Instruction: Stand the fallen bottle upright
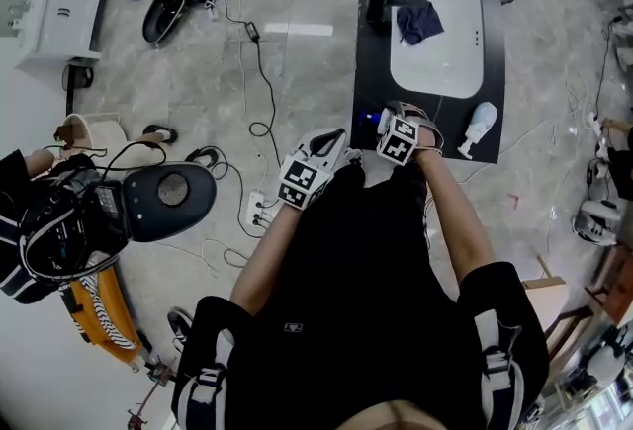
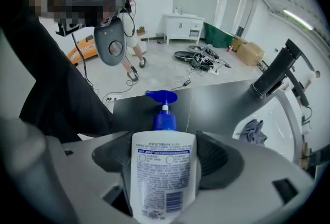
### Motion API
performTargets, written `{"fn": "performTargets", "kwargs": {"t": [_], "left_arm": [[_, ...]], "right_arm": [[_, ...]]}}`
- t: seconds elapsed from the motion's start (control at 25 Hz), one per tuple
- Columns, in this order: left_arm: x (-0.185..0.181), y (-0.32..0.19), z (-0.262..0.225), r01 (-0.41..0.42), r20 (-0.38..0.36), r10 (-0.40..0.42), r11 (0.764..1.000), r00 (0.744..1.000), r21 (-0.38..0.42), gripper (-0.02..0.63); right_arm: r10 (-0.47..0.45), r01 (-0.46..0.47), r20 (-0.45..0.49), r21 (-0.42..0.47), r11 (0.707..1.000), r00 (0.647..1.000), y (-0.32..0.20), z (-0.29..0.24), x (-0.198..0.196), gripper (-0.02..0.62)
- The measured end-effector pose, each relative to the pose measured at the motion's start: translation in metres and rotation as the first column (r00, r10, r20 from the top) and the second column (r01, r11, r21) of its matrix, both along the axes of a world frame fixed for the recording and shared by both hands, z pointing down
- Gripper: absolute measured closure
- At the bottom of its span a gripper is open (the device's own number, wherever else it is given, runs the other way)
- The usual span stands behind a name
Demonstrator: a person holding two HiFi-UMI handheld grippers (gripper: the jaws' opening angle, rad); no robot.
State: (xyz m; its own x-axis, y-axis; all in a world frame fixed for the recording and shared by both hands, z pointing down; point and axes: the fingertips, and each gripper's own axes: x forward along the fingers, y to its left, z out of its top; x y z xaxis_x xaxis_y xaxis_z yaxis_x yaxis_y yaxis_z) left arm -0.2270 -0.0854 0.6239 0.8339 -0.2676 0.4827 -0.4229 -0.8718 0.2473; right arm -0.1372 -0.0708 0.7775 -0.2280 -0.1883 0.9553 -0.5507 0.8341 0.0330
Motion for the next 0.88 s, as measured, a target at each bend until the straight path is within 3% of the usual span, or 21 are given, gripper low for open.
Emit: {"fn": "performTargets", "kwargs": {"t": [0.2, 0.88], "left_arm": [[0.0, -0.004, -0.003, -0.003, -0.008, 0.003, 1.0, 1.0, 0.007, 0.592], [0.015, -0.006, -0.013, -0.043, -0.025, 0.044, 0.999, 0.999, 0.029, 0.592]], "right_arm": [[0.002, -0.002, 0.001, 0.036, 0.999, 1.0, 0.0, -0.002, 0.002, 0.186], [0.147, -0.177, 0.16, 0.19, 0.966, 0.976, -0.01, -0.053, 0.015, 0.186]]}}
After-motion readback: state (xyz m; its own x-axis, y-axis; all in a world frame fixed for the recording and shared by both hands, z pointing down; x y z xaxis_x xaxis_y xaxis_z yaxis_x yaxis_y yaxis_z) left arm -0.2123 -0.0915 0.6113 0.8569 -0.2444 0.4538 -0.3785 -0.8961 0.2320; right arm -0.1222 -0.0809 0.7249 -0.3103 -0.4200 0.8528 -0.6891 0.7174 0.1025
